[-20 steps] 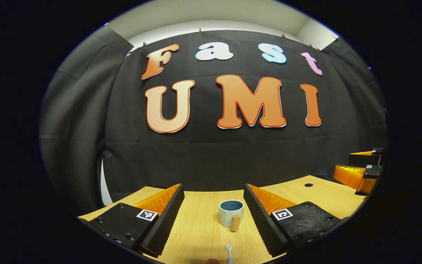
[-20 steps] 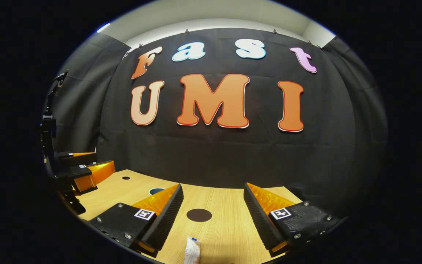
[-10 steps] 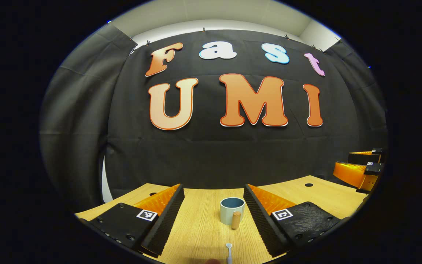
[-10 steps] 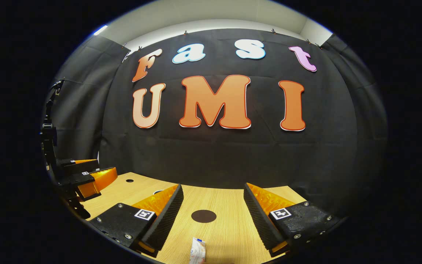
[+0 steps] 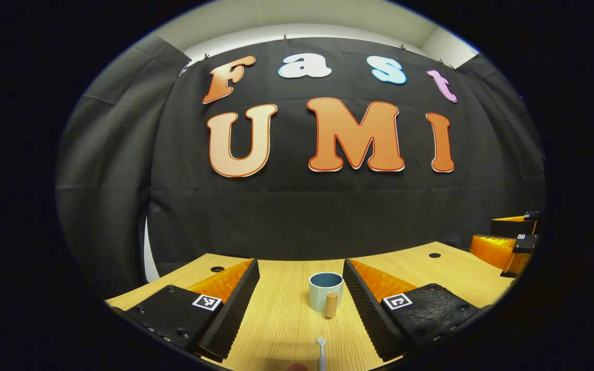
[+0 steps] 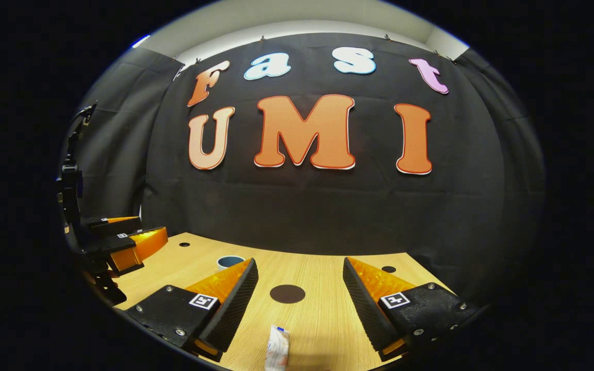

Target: Put the toothbrush and toothpaste on the desktop into the cup, then pick up the cup and place it on the coaster on the desktop.

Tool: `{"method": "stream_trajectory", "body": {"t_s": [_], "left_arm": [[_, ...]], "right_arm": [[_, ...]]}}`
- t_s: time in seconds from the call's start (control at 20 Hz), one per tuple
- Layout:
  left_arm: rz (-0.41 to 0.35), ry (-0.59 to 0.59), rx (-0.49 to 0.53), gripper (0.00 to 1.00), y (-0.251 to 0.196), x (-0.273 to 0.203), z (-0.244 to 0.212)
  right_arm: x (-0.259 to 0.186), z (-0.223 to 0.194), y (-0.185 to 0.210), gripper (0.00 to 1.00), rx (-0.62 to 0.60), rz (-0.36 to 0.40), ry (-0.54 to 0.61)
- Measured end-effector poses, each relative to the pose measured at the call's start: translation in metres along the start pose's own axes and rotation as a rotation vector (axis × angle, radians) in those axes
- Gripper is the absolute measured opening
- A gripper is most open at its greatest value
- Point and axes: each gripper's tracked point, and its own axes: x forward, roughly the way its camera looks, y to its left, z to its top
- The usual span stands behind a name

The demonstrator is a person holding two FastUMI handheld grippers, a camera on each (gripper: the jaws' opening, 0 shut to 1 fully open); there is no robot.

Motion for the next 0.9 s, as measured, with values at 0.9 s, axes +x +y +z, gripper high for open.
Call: {"method": "stream_trajectory", "body": {"t_s": [0.9], "left_arm": [[-0.064, 0.355, 0.040, 0.98, -0.020, -0.009, -0.124]], "right_arm": [[0.004, -0.139, 0.021, 0.99, 0.038, 0.039, 0.397]]}}
